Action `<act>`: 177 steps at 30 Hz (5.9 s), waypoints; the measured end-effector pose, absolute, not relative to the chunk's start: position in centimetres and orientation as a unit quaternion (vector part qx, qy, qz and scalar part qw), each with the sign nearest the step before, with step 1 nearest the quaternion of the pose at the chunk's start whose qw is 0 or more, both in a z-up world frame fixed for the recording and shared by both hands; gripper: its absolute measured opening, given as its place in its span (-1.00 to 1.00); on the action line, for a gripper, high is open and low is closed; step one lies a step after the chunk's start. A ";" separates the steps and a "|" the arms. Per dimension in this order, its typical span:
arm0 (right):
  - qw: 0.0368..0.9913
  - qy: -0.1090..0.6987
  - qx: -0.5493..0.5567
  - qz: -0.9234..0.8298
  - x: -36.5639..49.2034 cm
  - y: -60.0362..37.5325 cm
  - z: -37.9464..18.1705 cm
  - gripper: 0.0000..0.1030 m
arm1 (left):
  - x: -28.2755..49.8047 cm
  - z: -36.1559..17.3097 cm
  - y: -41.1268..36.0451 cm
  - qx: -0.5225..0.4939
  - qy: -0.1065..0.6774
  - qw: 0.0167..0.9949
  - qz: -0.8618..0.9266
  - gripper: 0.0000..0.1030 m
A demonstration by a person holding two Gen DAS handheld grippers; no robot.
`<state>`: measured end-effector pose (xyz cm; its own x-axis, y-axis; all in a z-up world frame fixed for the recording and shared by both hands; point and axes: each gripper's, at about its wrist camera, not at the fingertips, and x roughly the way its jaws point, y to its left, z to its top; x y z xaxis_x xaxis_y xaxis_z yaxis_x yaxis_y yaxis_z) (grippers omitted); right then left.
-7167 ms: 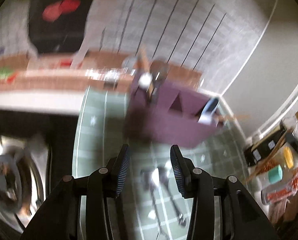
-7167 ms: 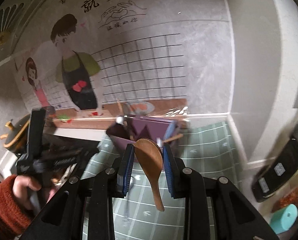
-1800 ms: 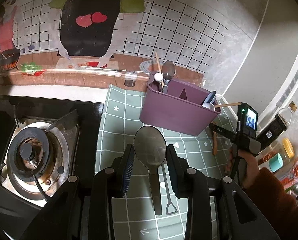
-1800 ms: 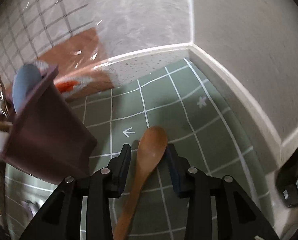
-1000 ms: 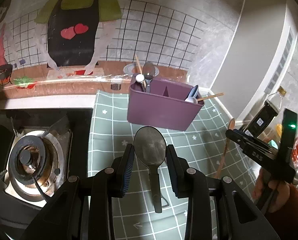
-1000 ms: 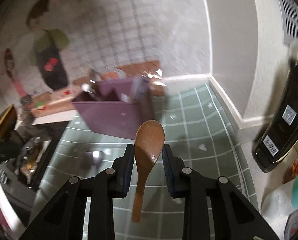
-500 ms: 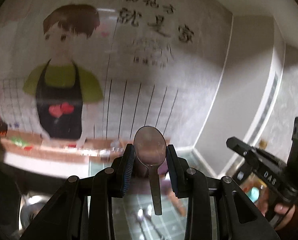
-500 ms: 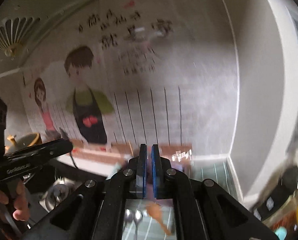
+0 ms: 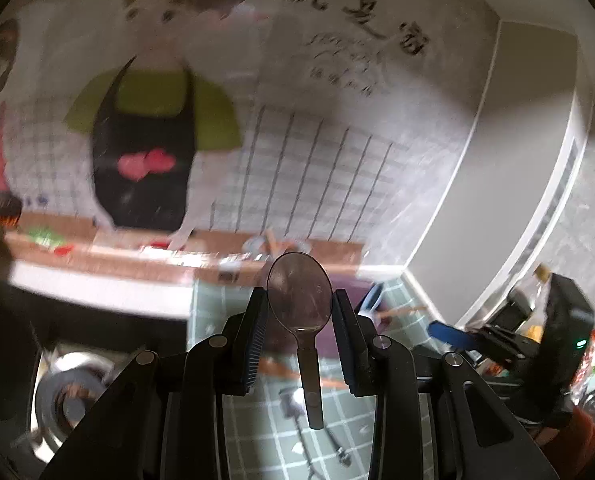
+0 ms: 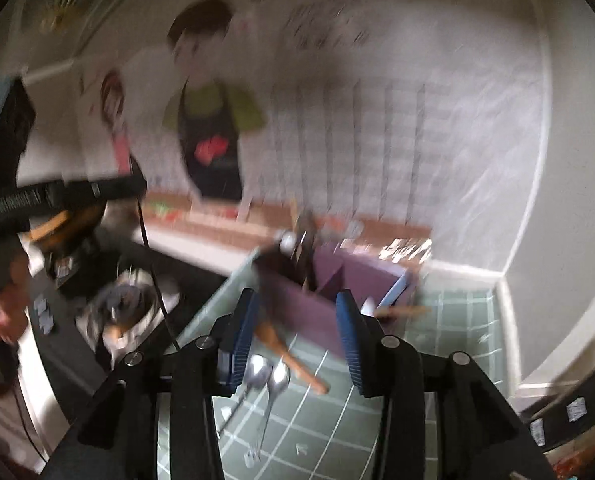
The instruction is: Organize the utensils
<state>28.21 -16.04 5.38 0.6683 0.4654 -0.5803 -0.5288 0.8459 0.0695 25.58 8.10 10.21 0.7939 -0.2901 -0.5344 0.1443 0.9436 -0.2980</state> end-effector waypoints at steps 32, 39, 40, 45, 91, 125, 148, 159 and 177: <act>0.803 0.427 -0.216 0.356 38.4 -3.5 -10.4 -0.28 | 19.2 1.6 11.8 -0.190 0.382 0.905 -0.005 -0.35; 0.811 0.429 -0.196 0.345 37.7 -4.3 -10.0 -0.44 | 19.7 1.2 11.3 -0.176 0.389 0.904 -0.008 -0.35; 0.816 0.425 -0.194 0.341 37.3 -4.6 -9.7 -0.44 | 19.8 1.2 11.1 -0.172 0.389 0.905 -0.010 -0.35; 0.844 0.401 -0.159 0.319 34.1 -7.8 -6.7 -0.45 | 20.2 0.9 10.4 -0.164 0.394 0.904 -0.030 -0.35; 0.953 0.231 0.136 0.141 41.6 -15.3 5.8 -0.45 | 42.4 6.2 3.2 -0.093 0.303 0.941 -0.118 -0.35; 0.885 0.411 -0.066 0.207 28.3 -15.3 -2.6 -0.34 | 25.8 -4.7 4.3 -0.108 0.477 0.868 -0.080 -0.11; 0.852 0.456 -0.132 0.219 29.2 -10.5 -9.8 -0.57 | 23.0 -7.2 4.9 -0.124 0.501 0.853 -0.070 -0.11; 0.859 0.466 -0.095 0.189 30.0 -15.7 -10.0 -0.57 | 28.9 -9.3 1.0 -0.086 0.511 0.850 -0.096 -0.11; 0.861 0.440 -0.080 0.244 28.7 -18.4 -8.5 -0.54 | 31.2 -10.1 -2.0 -0.016 0.500 0.864 -0.053 -0.35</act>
